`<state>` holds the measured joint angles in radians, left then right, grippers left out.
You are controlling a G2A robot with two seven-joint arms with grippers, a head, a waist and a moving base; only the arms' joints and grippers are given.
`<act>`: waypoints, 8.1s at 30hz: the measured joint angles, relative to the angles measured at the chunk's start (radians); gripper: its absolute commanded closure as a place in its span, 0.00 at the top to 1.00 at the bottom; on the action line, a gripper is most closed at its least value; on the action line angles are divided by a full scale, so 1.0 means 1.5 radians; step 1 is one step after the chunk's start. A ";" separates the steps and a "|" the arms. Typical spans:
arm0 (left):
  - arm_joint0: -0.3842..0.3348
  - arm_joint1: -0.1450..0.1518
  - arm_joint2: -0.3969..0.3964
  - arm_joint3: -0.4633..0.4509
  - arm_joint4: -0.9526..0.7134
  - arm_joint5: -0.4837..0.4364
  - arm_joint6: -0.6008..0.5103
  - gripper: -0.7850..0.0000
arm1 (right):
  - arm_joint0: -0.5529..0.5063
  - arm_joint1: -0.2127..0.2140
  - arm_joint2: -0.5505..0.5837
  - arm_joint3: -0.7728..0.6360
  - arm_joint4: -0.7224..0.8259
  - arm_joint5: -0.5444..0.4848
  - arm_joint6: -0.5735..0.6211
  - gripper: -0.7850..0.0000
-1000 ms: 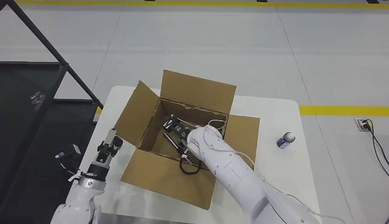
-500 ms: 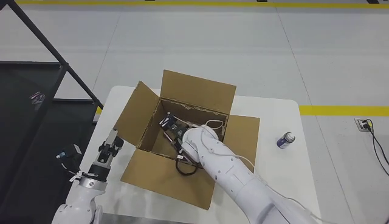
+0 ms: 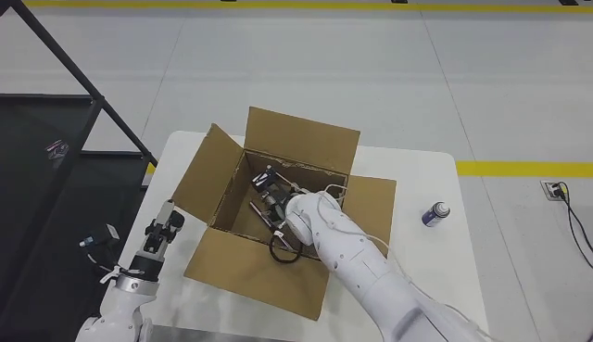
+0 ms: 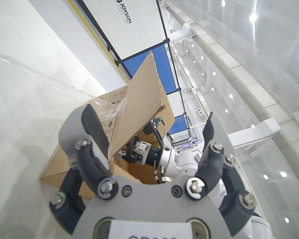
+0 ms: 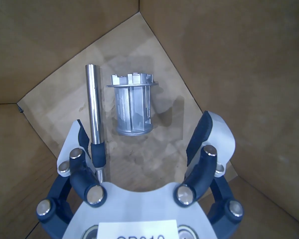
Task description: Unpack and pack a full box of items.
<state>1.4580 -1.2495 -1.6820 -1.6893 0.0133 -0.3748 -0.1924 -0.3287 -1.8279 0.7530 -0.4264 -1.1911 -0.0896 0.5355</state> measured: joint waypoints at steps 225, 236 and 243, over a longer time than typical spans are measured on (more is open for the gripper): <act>-0.015 0.000 0.017 -0.003 0.236 0.085 0.113 1.00 | 0.108 -0.116 -0.113 0.177 -0.161 -0.186 0.061 0.00; -0.016 0.000 0.017 -0.002 0.237 0.077 0.112 1.00 | 0.121 -0.114 -0.108 0.178 -0.157 -0.195 0.092 0.00; -0.014 0.000 0.020 -0.003 0.240 0.078 0.112 1.00 | 0.127 -0.111 -0.105 0.171 -0.158 -0.186 0.068 0.00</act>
<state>1.4367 -1.2499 -1.6521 -1.6945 0.3728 -0.2586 -0.0239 -0.1384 -1.9943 0.5948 -0.1697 -1.4283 -0.3688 0.6370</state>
